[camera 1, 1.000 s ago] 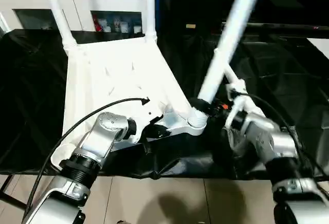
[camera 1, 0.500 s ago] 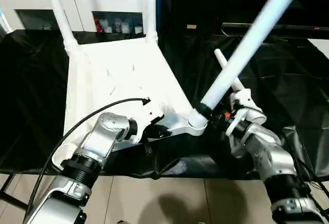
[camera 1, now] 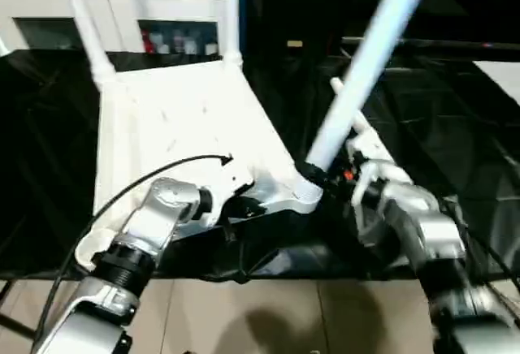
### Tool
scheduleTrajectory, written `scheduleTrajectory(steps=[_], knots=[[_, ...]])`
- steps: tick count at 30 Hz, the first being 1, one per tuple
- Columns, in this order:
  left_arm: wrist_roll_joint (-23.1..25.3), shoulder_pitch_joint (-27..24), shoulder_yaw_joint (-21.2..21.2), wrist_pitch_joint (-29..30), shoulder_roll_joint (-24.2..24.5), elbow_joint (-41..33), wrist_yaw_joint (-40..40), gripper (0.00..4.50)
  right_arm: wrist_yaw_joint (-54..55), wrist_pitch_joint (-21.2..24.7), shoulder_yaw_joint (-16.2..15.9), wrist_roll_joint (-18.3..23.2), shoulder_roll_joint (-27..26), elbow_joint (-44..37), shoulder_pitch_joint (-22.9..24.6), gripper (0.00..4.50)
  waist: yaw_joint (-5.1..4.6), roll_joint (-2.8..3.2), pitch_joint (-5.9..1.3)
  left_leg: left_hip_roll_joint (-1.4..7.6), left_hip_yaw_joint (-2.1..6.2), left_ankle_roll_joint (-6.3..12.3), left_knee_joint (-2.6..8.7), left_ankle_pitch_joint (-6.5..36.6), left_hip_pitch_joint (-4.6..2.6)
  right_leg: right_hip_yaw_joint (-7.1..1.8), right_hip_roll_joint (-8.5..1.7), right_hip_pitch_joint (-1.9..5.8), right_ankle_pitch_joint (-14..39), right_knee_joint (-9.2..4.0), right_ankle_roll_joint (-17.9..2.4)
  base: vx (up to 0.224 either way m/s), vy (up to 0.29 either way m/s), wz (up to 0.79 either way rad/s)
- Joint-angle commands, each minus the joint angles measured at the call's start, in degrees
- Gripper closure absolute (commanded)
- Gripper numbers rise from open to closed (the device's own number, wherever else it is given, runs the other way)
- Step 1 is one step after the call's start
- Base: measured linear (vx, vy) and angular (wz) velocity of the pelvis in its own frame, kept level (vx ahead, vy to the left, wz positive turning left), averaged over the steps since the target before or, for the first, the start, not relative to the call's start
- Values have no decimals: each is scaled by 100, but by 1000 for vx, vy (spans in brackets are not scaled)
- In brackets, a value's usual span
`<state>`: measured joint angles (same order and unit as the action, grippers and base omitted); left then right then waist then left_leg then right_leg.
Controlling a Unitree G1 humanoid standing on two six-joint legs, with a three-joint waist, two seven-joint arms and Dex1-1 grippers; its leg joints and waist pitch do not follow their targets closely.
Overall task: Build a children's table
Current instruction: Insert table leg to table base
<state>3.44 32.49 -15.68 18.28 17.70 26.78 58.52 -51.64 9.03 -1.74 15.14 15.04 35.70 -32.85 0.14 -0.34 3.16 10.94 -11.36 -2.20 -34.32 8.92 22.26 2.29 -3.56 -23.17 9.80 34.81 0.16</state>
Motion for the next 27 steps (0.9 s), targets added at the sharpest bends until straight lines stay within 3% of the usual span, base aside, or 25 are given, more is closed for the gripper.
scheduleTrajectory(steps=[1,3,4,6,9,15,16,27], knots=[[-127,209,-2,-80,-12,-45,88,450,-329,182,-389,-220,19,372,50,262,16,-43,-347,213,163,54,405,2132,-151,-198,-415,128,2666,-576,-1031,0,0,0],[-121,224,-17,-85,3,-49,118,450,-422,129,-440,-267,47,416,17,262,25,-59,-357,218,152,82,409,2036,-137,-201,-411,144,2416,-548,-1101,0,0,0],[-107,269,-60,-98,55,-72,214,450,-742,-1,-623,-386,125,443,-8,262,30,-93,-358,218,145,99,406,2006,-131,-200,-413,147,2375,-545,-1117,0,0,0],[-109,301,-83,-88,103,-95,283,450,-983,-85,-752,-468,166,450,-5,262,60,-70,-364,225,141,140,404,1890,-124,-206,-425,159,2209,-520,-1178,0,0,0],[-109,331,-78,-90,160,-121,329,450,-1201,-184,-816,-503,158,507,-8,262,77,-93,-363,228,131,176,403,1788,-124,-206,-423,175,2027,-503,-1255,0,0,0],[-204,350,-103,-361,280,-167,668,450,-1618,-285,-922,-460,201,480,154,262,121,-94,-343,247,151,101,430,1995,-155,-205,-429,154,2304,-526,-1184,0,0,0],[-237,342,-120,-401,326,-213,808,450,-1741,-320,-938,-465,219,487,184,262,146,-69,-343,248,152,86,431,2048,-167,-209,-433,147,2338,-531,-1174,0,0,0],[-193,629,-130,-647,423,147,1020,450,-1981,-611,-839,-527,174,759,169,262,189,-42,-342,252,147,-46,452,2245,-200,-215,-427,129,2232,-520,-1269,0,0,0]])
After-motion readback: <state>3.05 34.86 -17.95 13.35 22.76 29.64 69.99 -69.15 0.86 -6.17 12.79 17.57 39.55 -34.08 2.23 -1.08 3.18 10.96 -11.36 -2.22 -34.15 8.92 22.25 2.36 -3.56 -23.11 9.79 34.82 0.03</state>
